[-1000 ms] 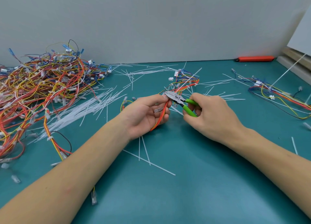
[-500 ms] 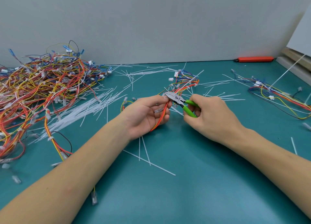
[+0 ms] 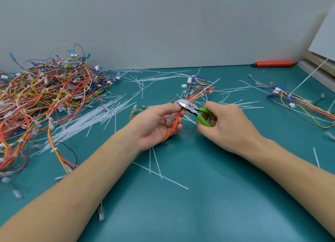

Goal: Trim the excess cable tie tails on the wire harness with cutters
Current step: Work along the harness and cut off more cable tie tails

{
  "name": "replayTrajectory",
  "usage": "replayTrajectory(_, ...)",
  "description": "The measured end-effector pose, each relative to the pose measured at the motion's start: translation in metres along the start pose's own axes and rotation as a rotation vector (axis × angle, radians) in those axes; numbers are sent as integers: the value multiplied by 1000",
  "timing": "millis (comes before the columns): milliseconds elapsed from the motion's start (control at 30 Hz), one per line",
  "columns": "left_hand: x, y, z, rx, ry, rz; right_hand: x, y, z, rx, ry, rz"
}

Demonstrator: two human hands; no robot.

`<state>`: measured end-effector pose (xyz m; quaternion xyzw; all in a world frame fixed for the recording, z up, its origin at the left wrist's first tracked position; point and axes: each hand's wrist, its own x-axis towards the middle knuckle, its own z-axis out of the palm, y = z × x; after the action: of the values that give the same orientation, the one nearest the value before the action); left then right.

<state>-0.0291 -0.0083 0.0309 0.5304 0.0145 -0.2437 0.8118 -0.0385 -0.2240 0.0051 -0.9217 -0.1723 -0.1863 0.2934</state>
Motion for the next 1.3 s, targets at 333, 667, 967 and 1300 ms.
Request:
replayTrajectory(333,3,-1,-3,30,-22,16,-2,-4,2,-6,32,-19)
replayTrajectory(667,4,-1,-3,24,-38,39,-1,-1,2,-29,63,-36)
replayTrajectory(967,2,-1,-2,12,-36,26,0,0,3,-19,37,-31)
replayTrajectory(1300,-2,2,-3,63,-85,-29,0,2,2,55,19,-57)
